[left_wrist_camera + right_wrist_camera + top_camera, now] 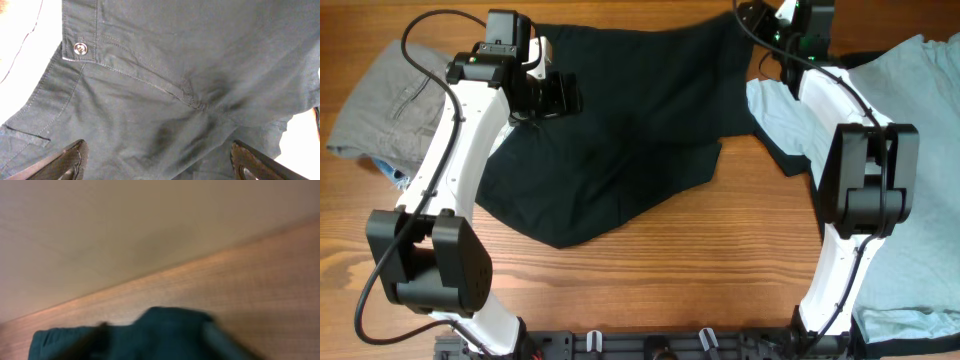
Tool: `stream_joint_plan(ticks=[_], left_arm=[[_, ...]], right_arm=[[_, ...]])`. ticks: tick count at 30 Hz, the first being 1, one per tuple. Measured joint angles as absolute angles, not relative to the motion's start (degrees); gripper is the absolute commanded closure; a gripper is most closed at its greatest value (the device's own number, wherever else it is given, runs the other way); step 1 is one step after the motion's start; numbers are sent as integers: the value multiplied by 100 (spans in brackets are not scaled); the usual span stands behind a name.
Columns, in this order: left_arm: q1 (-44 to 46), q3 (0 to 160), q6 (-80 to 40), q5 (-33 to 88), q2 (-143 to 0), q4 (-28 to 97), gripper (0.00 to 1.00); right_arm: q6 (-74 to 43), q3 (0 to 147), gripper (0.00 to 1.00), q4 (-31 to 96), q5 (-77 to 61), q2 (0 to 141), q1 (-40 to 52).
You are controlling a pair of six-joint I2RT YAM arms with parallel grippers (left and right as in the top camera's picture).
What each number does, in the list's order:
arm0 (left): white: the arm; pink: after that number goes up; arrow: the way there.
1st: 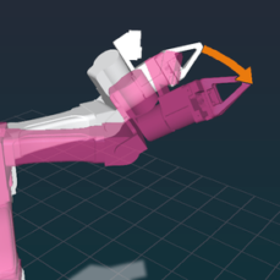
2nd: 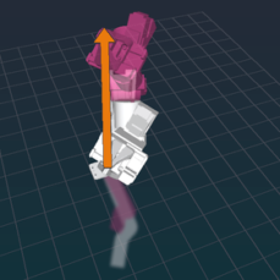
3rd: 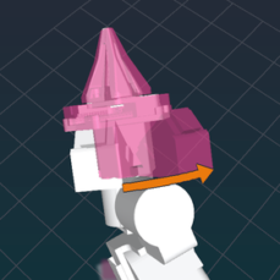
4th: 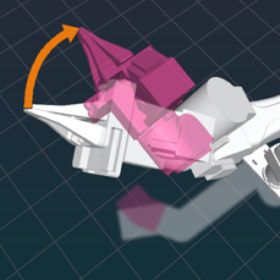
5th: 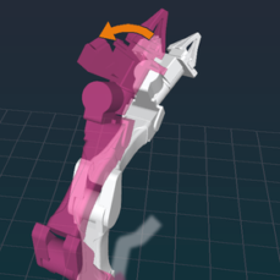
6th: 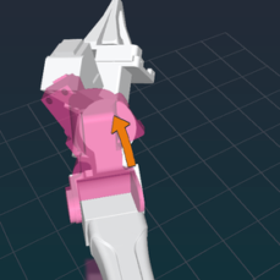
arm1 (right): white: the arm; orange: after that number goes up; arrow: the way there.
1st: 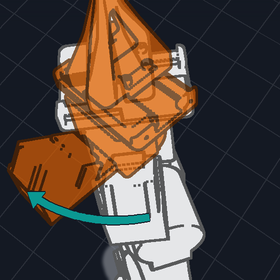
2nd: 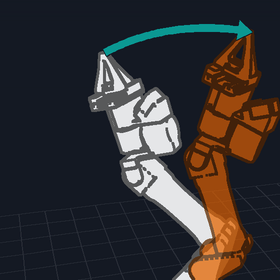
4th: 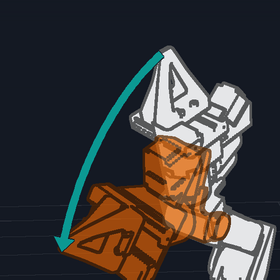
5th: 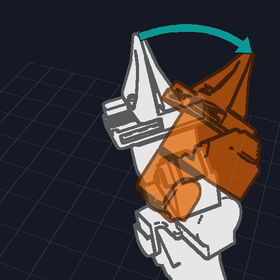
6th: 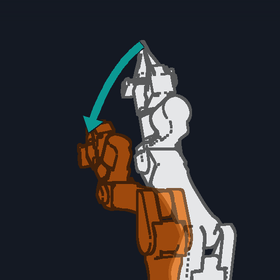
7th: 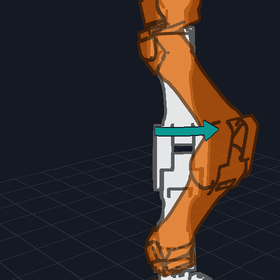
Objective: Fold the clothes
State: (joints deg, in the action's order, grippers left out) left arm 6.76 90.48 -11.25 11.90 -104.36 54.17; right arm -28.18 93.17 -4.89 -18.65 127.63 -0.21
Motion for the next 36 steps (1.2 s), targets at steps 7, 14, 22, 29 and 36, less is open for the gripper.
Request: stream_joint_plan(ticks=[7,14,22,29,36], left_arm=[[676,9048,-1096,1192,-10436,5518,7],[676,9035,-943,1190,-9950,5784,4],[676,9037,-773,1190,-8462,6351,4],[676,9037,-668,1186,-8329,6565,2],[676,9037,-419,1000,-8329,6770,1]], right_arm=[[-2176,9349,0,2587,-2910,12726,-145],[-1225,9351,17,5498,-3076,11751,97],[-1009,8525,13,6453,-2877,11636,1645],[-2250,7496,61,5325,-2825,11601,2869],[-2547,7581,96,4187,-3441,11609,2829]])
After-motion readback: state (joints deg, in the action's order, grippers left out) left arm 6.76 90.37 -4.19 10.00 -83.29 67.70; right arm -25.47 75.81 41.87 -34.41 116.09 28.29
